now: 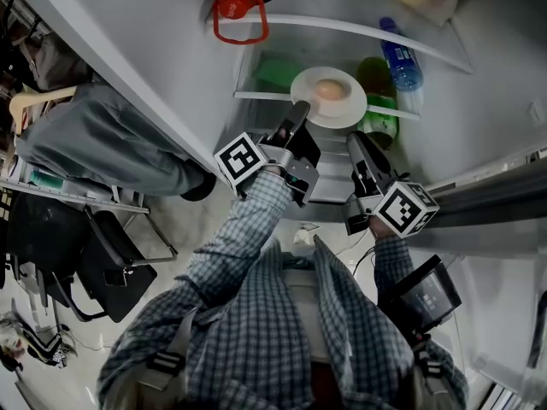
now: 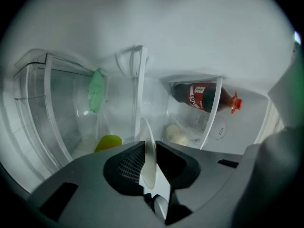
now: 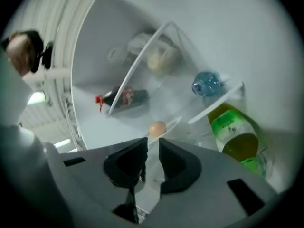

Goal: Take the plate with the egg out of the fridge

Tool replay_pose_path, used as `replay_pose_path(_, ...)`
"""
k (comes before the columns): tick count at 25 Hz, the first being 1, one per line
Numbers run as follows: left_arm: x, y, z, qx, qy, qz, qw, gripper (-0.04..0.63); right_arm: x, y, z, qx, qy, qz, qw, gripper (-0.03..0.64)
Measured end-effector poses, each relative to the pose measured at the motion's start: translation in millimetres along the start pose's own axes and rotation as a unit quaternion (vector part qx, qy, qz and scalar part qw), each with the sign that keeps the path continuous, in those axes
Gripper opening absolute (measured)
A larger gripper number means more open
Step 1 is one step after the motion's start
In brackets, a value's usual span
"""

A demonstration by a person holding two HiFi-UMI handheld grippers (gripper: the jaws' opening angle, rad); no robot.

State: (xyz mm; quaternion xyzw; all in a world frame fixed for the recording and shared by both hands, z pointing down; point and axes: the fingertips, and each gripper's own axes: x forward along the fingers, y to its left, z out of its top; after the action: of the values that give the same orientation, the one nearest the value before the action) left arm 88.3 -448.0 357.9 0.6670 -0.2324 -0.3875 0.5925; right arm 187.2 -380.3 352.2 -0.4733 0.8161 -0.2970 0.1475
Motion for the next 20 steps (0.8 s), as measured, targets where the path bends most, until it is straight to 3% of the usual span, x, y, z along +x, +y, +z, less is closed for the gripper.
replay_pose_path(3,-1.1,-0.1,0.0,0.001,0.001,0.0,1.0,0.078,2.3,-10.9,15.1,0.081,-0.035,0.008,0.996,0.066)
replay_pose_path(8,-2.3,2.5,0.2,0.005,0.001,0.003,1.0,0.078,9.4,-26.8,20.4,0.191,-0.046,0.012,0.98,0.066)
replay_pose_path(15,-3.9,0.6,1.8,0.005,0.0,0.0,1.0,0.077,20.2,-35.1,24.0,0.241,-0.045,0.017,0.969,0.066)
replay_pose_path(20,-3.8,1.6,2.3,0.003,0.001,-0.003,1.0,0.078,26.9,-36.7,23.3,0.246,-0.041,0.03,0.968,0.064)
